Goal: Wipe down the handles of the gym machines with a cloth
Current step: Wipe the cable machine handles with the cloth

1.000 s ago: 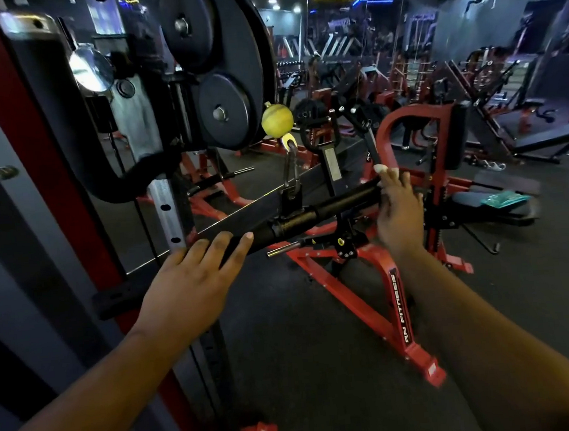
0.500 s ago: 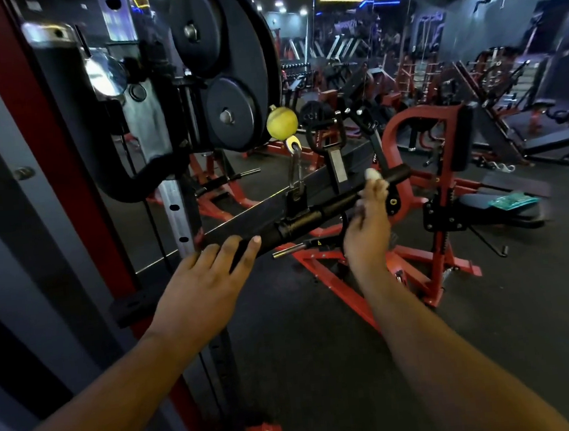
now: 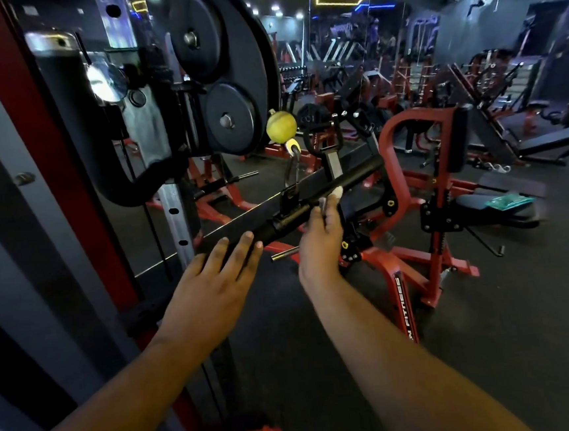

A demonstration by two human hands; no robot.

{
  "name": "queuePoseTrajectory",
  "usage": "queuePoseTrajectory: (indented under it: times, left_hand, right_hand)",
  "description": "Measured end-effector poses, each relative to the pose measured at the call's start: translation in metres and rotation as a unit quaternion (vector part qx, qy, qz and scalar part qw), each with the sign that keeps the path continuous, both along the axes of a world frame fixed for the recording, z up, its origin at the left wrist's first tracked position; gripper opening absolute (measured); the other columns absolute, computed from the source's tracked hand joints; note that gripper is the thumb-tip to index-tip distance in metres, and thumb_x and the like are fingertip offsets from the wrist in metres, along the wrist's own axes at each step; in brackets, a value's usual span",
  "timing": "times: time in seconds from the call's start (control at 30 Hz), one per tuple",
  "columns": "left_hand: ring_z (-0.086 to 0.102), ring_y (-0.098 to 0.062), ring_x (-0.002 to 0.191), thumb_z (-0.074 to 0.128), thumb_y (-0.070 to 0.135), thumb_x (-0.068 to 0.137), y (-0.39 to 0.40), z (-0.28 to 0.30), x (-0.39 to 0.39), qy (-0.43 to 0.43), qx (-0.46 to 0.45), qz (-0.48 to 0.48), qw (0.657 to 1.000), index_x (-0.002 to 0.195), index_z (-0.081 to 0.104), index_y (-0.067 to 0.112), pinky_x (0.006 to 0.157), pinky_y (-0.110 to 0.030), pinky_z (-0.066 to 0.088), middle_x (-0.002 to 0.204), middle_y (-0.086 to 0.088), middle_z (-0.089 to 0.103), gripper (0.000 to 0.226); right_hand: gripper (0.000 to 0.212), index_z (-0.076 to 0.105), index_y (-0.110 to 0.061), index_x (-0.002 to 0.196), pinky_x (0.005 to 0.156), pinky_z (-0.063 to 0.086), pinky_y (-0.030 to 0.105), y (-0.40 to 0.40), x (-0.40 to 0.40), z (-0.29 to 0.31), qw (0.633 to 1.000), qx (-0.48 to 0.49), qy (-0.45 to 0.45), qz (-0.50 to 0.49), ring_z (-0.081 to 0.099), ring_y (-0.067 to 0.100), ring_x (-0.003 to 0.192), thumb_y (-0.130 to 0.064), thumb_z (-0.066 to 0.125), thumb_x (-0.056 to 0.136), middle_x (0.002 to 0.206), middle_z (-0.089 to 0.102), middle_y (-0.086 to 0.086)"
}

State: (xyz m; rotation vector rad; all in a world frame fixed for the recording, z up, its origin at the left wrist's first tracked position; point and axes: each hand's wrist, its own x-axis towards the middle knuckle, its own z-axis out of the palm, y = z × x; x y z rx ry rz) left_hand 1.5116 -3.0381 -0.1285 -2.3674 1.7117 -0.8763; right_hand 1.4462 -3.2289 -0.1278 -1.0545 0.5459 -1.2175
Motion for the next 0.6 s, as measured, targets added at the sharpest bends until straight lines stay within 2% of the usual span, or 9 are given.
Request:
queuePoseTrajectory:
  times: [0.13,0.23,0.33,0.4,0.43,0.47,0.53,0.57,0.6]
  left_hand:
    - [0.043,-0.043,0.14,0.066,0.013,0.088,0.002,0.002,-0.001,-0.003,0.01,-0.006,1.0,0.161,0.024,0.008,0.102,-0.055,0.047,0.167,-0.017,0.025,0.084]
    - [0.044,-0.041,0.14,0.061,0.009,0.087,0.001,0.003,-0.004,-0.007,0.009,-0.013,1.0,0.161,0.024,0.008,0.102,-0.054,0.048,0.167,-0.016,0.025,0.083]
    - [0.044,-0.041,0.139,0.061,0.009,0.087,0.001,0.003,-0.004,-0.015,0.005,-0.018,1.0,0.161,0.024,0.008,0.102,-0.053,0.048,0.167,-0.016,0.024,0.083]
    - [0.049,-0.041,0.134,0.066,0.009,0.084,0.002,0.004,-0.001,-0.017,-0.004,-0.025,1.0,0.159,0.03,0.007,0.099,-0.053,0.05,0.164,-0.017,0.03,0.083]
    - [0.051,-0.041,0.132,0.07,0.008,0.082,0.003,0.004,0.001,-0.018,-0.007,-0.029,0.999,0.158,0.033,0.007,0.098,-0.054,0.051,0.163,-0.018,0.033,0.085]
    - [0.053,-0.041,0.131,0.073,0.007,0.078,0.005,0.004,0.004,-0.018,-0.011,-0.033,0.999,0.157,0.035,0.007,0.097,-0.054,0.053,0.162,-0.018,0.035,0.088]
    - [0.054,-0.041,0.129,0.078,0.005,0.074,0.009,0.003,0.009,-0.017,-0.017,-0.047,0.999,0.156,0.035,0.008,0.096,-0.055,0.054,0.16,-0.017,0.036,0.093]
    - [0.055,-0.041,0.128,0.08,0.005,0.072,0.012,0.003,0.012,-0.017,-0.019,-0.053,0.998,0.156,0.035,0.008,0.095,-0.054,0.054,0.16,-0.017,0.036,0.096]
    - [0.055,-0.041,0.128,0.082,0.005,0.071,0.014,0.003,0.014,-0.018,-0.02,-0.057,0.998,0.156,0.034,0.009,0.095,-0.054,0.054,0.16,-0.016,0.036,0.098]
  right_hand:
    - [0.048,0.041,-0.027,0.155,0.119,0.037,0.042,-0.068,-0.004,0.027,0.997,0.061,-0.019,-0.046,0.058,0.01,0.122,-0.016,0.042,0.109,0.14,0.058,-0.003]
    - [0.052,0.035,-0.022,0.158,0.116,0.04,0.037,-0.097,-0.011,0.036,0.994,0.075,-0.018,-0.071,0.057,0.015,0.125,-0.01,0.041,0.108,0.144,0.055,0.001]
    - [0.053,0.033,-0.028,0.158,0.105,0.044,0.032,-0.069,-0.011,0.024,0.996,0.053,0.03,-0.063,0.061,0.003,0.107,-0.013,0.04,0.108,0.118,0.061,-0.015]
    - [0.057,0.028,-0.041,0.158,0.114,0.042,0.042,-0.032,-0.009,0.001,0.997,-0.02,0.059,-0.043,0.059,0.011,0.125,-0.026,0.042,0.105,0.135,0.061,-0.01]
    - [0.06,0.023,-0.042,0.16,0.12,0.036,0.039,-0.017,-0.01,-0.009,0.994,-0.066,0.076,-0.035,0.048,0.013,0.14,-0.028,0.042,0.105,0.151,0.051,-0.007]
    - [0.061,0.018,-0.036,0.162,0.123,0.026,0.027,-0.006,-0.01,-0.016,0.989,-0.11,0.098,-0.032,0.03,0.01,0.15,-0.026,0.042,0.107,0.164,0.034,-0.004]
    - [0.061,0.013,-0.022,0.164,0.119,0.011,0.008,-0.003,-0.014,-0.02,0.97,-0.188,0.148,-0.05,0.002,0.005,0.154,-0.022,0.04,0.11,0.171,0.005,-0.002]
    - [0.061,0.011,-0.022,0.164,0.122,0.012,0.013,-0.009,-0.017,-0.019,0.961,-0.22,0.159,-0.057,-0.004,0.009,0.155,-0.027,0.04,0.11,0.17,-0.002,-0.004]
    - [0.062,0.009,-0.024,0.164,0.127,0.015,0.028,-0.021,-0.019,-0.019,0.949,-0.25,0.176,-0.073,-0.006,0.015,0.156,-0.034,0.038,0.11,0.17,-0.005,-0.005]
